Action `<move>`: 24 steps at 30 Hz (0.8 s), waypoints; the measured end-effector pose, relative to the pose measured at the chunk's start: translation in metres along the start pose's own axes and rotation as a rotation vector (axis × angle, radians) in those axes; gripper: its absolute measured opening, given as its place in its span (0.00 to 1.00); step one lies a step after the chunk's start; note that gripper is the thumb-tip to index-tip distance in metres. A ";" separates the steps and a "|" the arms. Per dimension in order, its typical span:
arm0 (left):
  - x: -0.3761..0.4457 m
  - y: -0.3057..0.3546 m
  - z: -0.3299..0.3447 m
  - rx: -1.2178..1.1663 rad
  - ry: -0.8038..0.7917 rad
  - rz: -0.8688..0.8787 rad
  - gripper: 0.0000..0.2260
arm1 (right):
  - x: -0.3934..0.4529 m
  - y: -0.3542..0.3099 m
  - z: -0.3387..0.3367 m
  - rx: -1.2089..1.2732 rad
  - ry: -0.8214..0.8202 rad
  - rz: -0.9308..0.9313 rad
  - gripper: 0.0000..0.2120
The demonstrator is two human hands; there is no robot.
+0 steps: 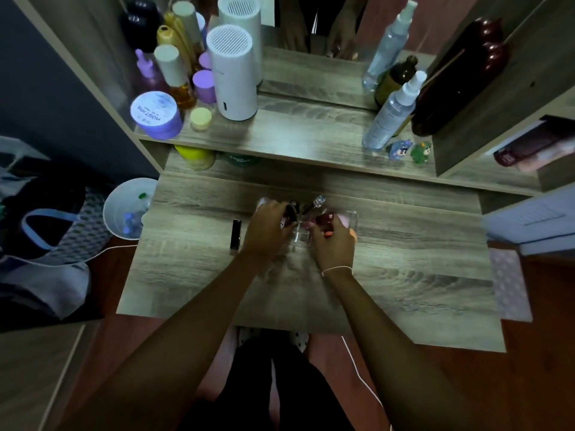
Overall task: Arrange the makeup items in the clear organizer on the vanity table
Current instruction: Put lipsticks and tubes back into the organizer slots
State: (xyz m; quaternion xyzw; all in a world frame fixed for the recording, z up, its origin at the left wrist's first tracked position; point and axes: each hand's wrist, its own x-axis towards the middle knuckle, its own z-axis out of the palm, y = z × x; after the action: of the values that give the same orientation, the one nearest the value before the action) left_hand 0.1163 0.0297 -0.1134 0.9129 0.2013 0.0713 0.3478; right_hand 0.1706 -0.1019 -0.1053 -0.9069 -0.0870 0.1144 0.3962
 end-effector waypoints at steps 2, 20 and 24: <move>0.001 -0.001 0.002 0.053 -0.004 -0.005 0.06 | 0.000 0.000 0.001 -0.038 -0.016 -0.008 0.11; 0.000 0.004 0.007 0.156 -0.034 -0.048 0.11 | 0.008 0.001 0.007 -0.112 -0.049 -0.050 0.10; -0.002 0.002 0.008 0.158 -0.008 -0.059 0.11 | 0.010 0.002 0.006 -0.120 -0.050 -0.048 0.11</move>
State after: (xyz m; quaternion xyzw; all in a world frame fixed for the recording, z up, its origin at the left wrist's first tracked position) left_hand 0.1168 0.0232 -0.1180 0.9315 0.2316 0.0413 0.2773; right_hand 0.1783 -0.0960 -0.1121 -0.9235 -0.1253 0.1221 0.3414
